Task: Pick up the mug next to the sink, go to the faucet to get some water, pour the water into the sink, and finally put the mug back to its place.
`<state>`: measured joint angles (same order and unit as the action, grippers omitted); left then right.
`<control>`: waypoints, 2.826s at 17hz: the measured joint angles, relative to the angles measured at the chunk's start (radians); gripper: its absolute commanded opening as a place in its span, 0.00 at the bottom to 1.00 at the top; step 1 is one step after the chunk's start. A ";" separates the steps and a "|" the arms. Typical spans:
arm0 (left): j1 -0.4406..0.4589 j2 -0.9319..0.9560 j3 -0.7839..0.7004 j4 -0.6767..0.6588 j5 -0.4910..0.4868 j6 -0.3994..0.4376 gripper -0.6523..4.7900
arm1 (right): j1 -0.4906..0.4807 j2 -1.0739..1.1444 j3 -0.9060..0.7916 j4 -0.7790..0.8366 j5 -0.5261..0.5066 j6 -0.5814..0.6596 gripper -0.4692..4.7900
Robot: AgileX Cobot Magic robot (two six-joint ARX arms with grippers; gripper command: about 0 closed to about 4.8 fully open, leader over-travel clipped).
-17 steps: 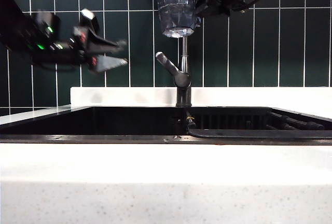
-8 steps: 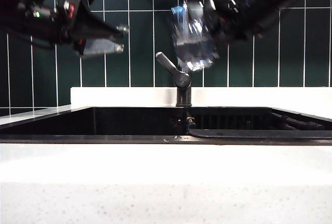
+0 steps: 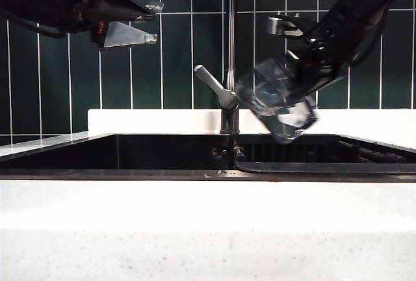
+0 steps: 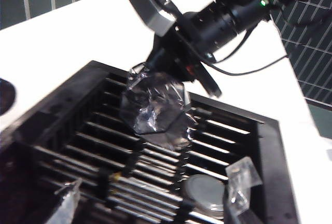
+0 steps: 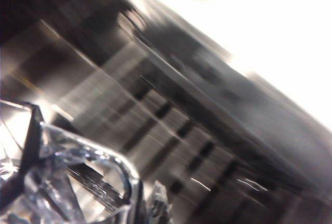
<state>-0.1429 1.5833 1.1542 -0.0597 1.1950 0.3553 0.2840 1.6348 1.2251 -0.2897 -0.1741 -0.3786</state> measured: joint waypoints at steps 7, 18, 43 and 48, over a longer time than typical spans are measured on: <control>-0.055 0.000 0.000 -0.003 0.005 -0.014 0.79 | 0.052 -0.061 0.119 -0.181 0.304 -0.314 0.08; -0.069 -0.001 0.000 0.011 0.006 -0.039 0.79 | 0.169 -0.057 0.119 -0.225 0.764 -0.568 0.08; -0.069 0.000 0.000 0.018 0.006 -0.093 0.79 | 0.322 -0.057 0.119 -0.156 0.966 -0.602 0.08; -0.069 -0.001 0.000 0.018 0.006 -0.114 0.79 | 0.264 -0.063 0.119 -0.177 0.811 -0.115 0.08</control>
<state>-0.2119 1.5826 1.1542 -0.0422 1.2007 0.2413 0.5480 1.5723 1.3441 -0.4671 0.6373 -0.4938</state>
